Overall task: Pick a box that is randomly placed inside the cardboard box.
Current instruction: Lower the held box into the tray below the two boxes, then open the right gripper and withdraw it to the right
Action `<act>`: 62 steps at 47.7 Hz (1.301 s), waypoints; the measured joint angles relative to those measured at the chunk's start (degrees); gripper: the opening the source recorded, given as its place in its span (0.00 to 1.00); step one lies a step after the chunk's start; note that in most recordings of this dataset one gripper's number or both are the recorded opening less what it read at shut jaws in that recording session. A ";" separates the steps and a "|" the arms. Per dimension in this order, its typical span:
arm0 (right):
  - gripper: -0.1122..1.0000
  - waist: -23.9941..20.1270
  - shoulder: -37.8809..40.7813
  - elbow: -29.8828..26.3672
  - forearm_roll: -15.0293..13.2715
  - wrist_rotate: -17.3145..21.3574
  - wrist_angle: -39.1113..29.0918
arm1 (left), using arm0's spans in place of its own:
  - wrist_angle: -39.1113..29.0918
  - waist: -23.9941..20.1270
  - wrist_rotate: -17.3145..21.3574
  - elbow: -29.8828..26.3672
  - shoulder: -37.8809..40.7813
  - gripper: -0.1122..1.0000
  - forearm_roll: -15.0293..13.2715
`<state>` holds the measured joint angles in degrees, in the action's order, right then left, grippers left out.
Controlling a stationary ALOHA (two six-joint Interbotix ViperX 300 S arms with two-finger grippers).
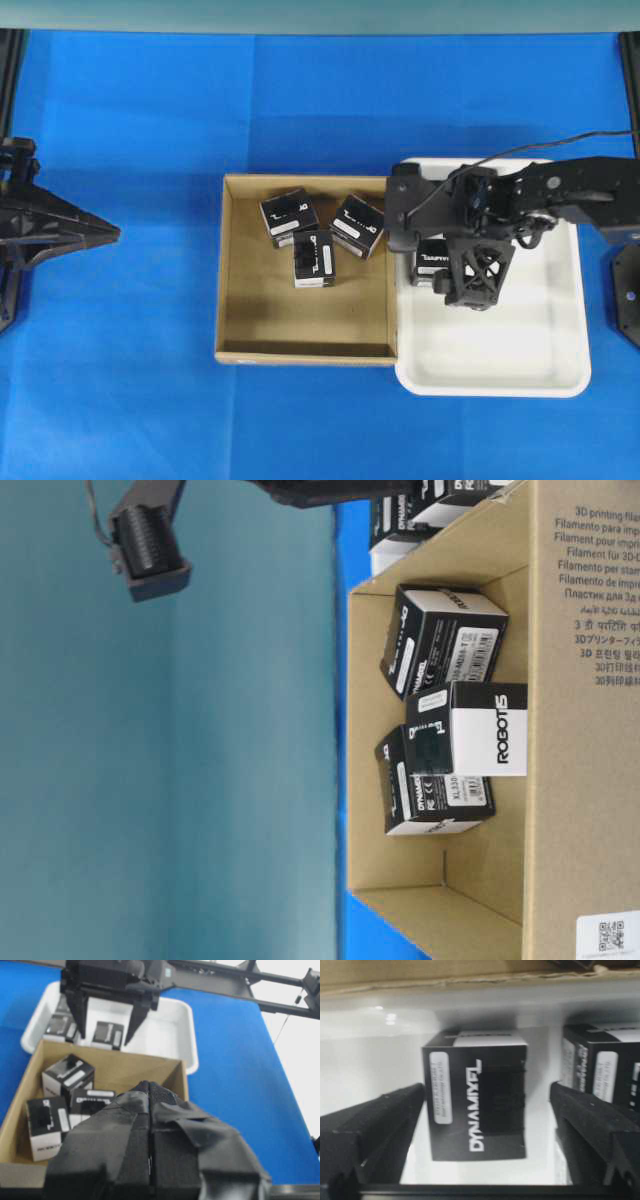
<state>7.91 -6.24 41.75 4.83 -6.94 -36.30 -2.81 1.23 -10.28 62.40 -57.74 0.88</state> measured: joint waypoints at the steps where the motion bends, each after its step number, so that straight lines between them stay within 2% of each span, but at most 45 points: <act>1: 0.98 -0.09 -0.53 -0.26 0.00 0.44 -0.18 | 0.00 0.00 0.00 0.00 0.00 0.04 0.00; 9: 0.98 -0.09 -7.47 -2.72 0.00 2.55 -1.76 | 0.00 0.00 0.00 0.00 0.00 0.04 0.00; 19: 0.98 -0.09 -16.87 -3.16 0.09 2.81 -1.85 | 0.44 0.00 0.00 0.00 0.00 0.04 0.00; 53: 0.98 -0.97 -45.44 11.25 0.09 3.25 5.01 | 0.35 0.00 -0.18 0.00 0.44 0.04 0.00; 62: 0.98 -0.97 -52.47 14.59 0.09 4.75 7.38 | 0.26 0.00 -0.18 -0.09 0.62 0.04 -0.09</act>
<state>6.94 -58.71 56.34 4.92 -2.20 -28.92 -2.55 1.23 -10.46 62.31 -57.13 0.79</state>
